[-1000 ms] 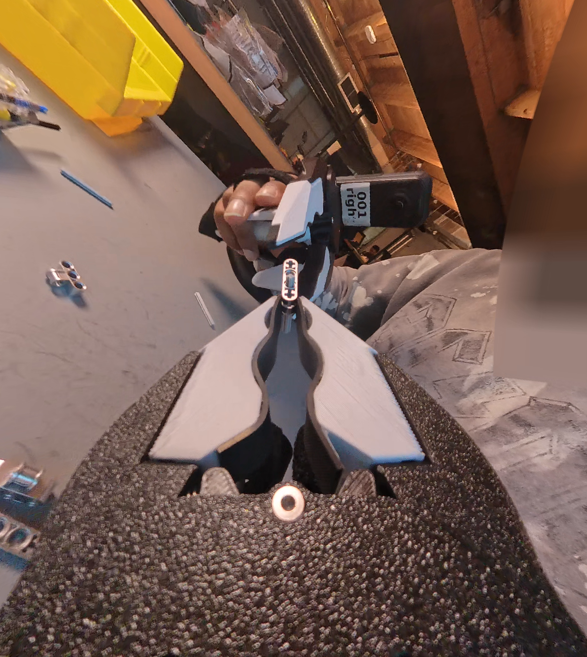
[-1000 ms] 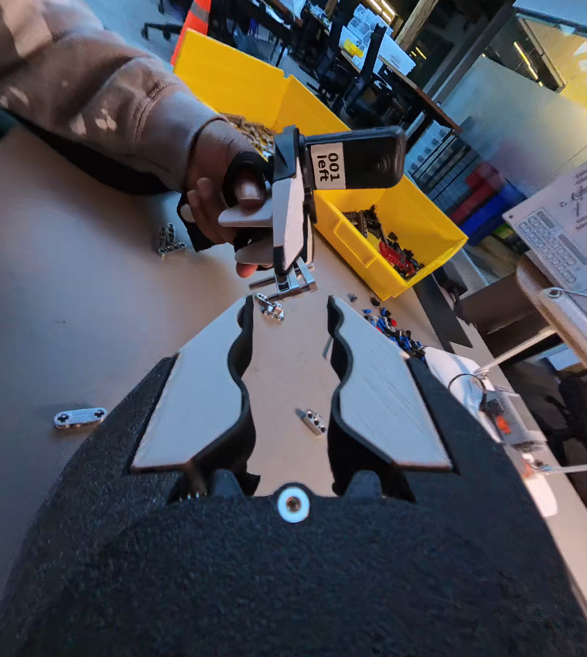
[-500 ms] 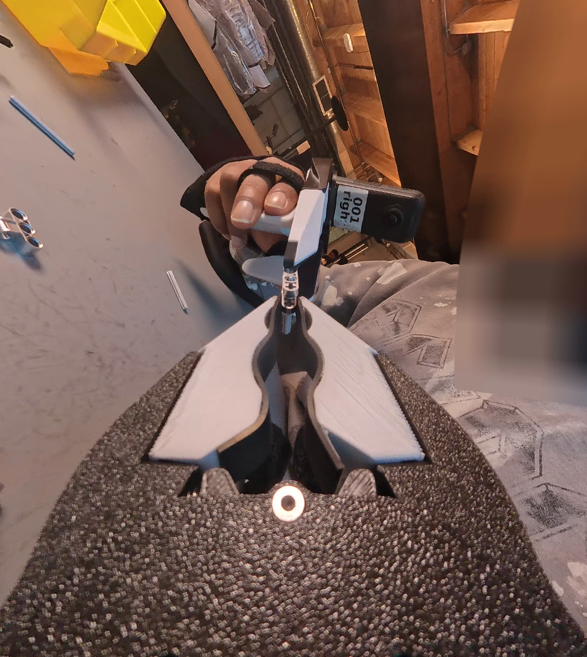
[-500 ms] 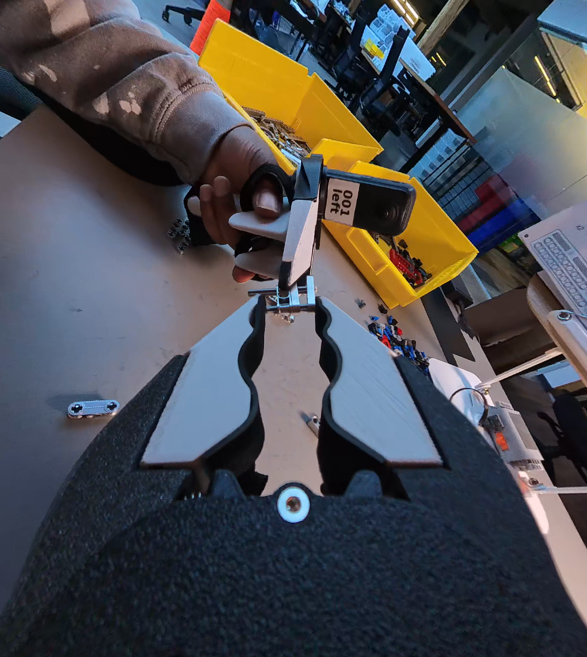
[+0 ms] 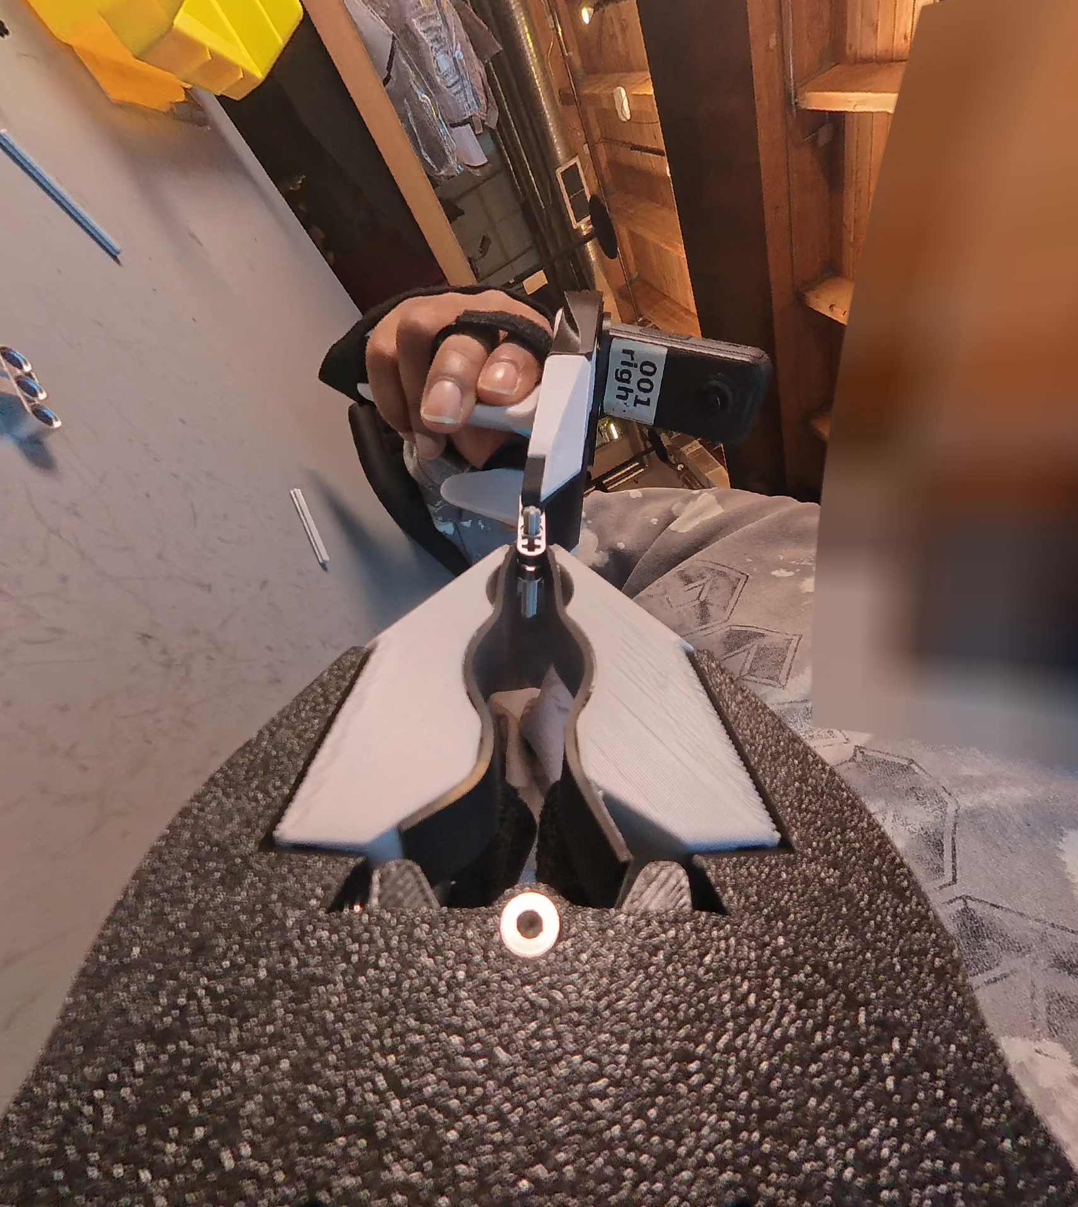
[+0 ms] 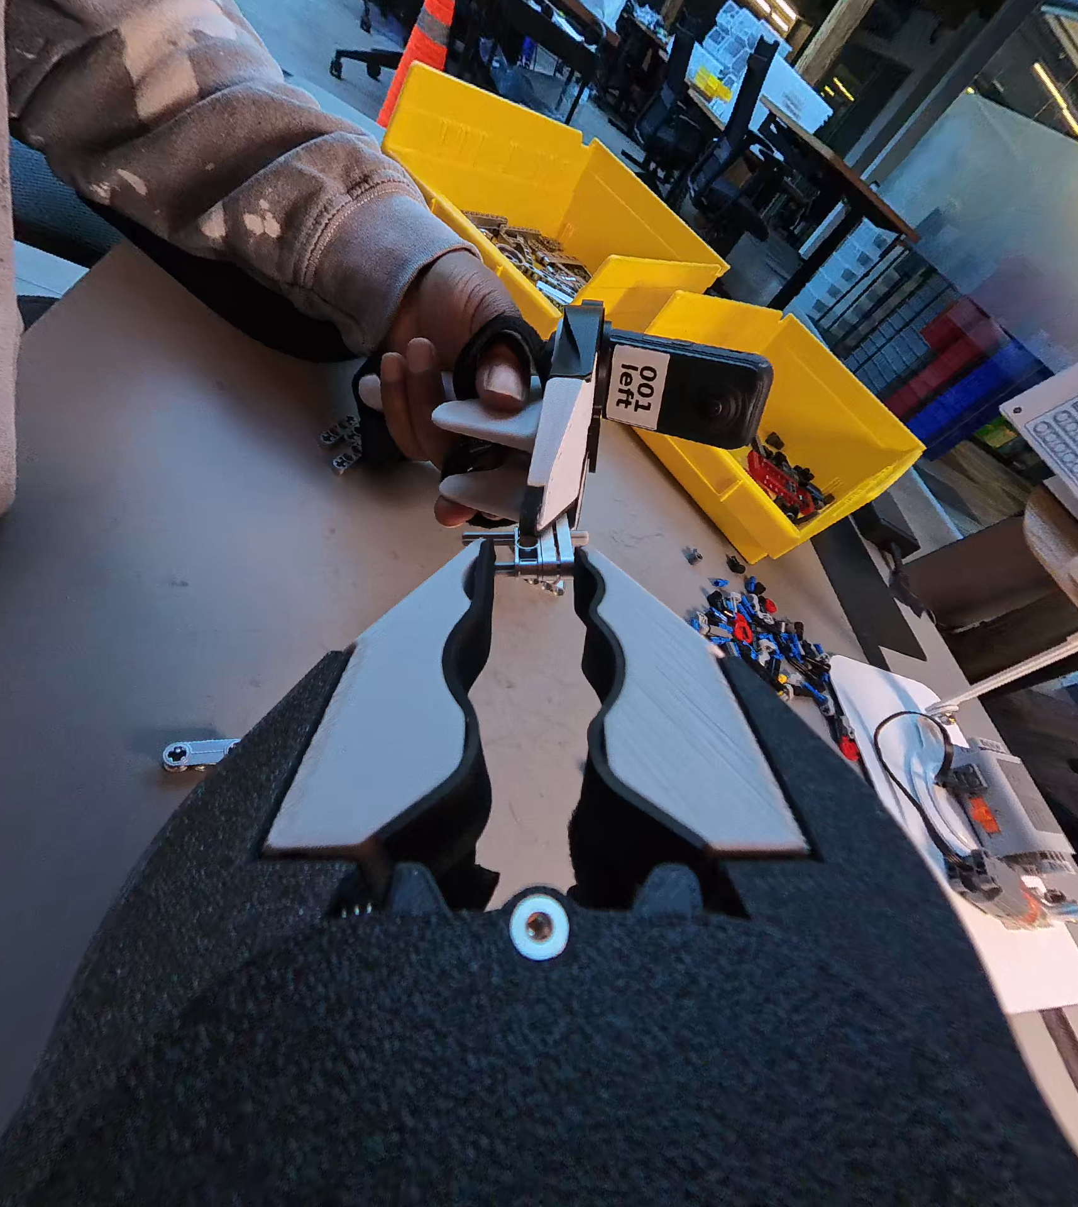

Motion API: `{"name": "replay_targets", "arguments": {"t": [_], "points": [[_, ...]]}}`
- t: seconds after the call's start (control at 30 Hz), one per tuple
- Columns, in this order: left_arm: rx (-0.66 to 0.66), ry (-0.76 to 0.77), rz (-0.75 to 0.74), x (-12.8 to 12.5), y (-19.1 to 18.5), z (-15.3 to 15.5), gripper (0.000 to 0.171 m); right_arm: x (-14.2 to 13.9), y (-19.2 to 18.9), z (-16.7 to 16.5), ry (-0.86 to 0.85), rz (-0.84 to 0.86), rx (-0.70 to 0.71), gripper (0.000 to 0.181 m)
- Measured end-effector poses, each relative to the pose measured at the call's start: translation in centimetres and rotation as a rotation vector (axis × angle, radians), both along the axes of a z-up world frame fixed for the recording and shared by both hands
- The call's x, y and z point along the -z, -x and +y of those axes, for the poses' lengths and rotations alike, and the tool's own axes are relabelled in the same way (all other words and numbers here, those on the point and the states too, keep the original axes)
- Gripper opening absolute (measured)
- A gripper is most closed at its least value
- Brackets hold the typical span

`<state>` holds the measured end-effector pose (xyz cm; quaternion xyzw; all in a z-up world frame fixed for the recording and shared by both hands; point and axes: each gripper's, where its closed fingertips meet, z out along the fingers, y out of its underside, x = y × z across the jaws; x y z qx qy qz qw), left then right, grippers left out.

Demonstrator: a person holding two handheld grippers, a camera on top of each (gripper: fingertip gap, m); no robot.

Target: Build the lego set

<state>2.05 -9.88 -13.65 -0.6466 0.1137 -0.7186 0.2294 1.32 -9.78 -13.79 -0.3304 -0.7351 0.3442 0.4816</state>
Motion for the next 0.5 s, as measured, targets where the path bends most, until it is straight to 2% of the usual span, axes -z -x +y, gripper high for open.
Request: {"name": "replay_targets", "arguments": {"t": [0.17,0.33,0.5], "points": [[-0.029,-0.049,0.024,-0.1,0.2,0.3,0.006,-0.1,0.2,0.4,0.044,0.014,0.018,0.022],[-0.136,-0.264,0.149,-1.0,1.5,1.1,0.015,-1.4,0.1,1.2,0.124,0.078,0.044,0.022],[-0.235,-0.597,0.305,-2.7,2.1,1.0,0.02,-2.5,-0.2,1.5,0.258,0.111,0.032,0.022]]}}
